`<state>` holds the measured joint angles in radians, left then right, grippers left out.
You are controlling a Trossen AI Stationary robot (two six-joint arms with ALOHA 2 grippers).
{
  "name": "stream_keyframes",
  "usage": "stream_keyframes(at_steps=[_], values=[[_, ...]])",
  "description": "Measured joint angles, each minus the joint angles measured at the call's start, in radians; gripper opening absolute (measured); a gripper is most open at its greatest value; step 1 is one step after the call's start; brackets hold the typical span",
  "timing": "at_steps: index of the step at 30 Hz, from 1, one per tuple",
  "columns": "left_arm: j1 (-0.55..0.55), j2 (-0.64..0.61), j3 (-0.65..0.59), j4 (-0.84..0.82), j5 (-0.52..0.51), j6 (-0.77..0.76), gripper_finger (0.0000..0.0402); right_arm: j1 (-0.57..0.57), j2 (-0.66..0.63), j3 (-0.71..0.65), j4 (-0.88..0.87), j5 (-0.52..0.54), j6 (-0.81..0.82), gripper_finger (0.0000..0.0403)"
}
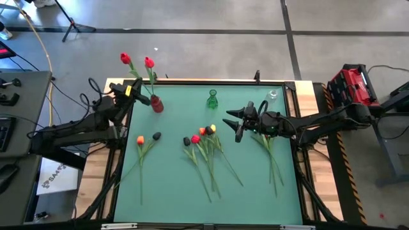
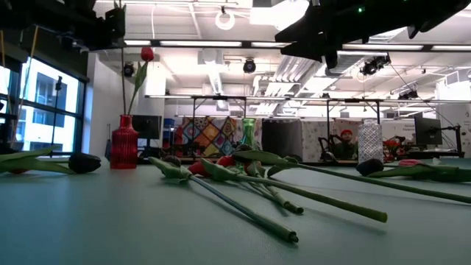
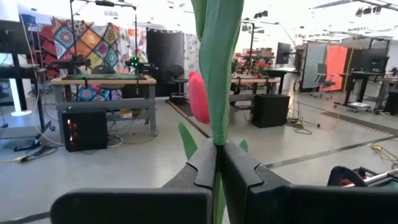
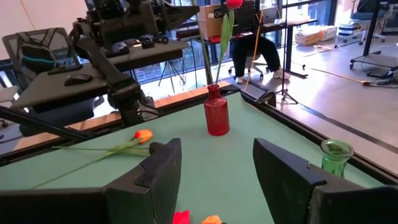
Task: Sort flowers into vase by color
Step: Put the red tulip into the red vase
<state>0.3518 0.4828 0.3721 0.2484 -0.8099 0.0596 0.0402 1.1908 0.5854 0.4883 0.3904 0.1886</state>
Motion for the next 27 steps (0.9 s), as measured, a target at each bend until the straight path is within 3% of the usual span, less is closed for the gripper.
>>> stream_keyframes(at_steps=[15, 27], values=[[0.062, 0.08, 0.0, -0.071, 0.042, -0.116, 0.0003, 0.0, 0.0, 0.0, -0.008, 0.0, -0.014, 0.0188], [0.062, 0.128, 0.0, -0.181, -0.005, -0.288, 0.0052, -0.001, 0.0, 0.0, -0.014, 0.0, -0.027, 0.0188]])
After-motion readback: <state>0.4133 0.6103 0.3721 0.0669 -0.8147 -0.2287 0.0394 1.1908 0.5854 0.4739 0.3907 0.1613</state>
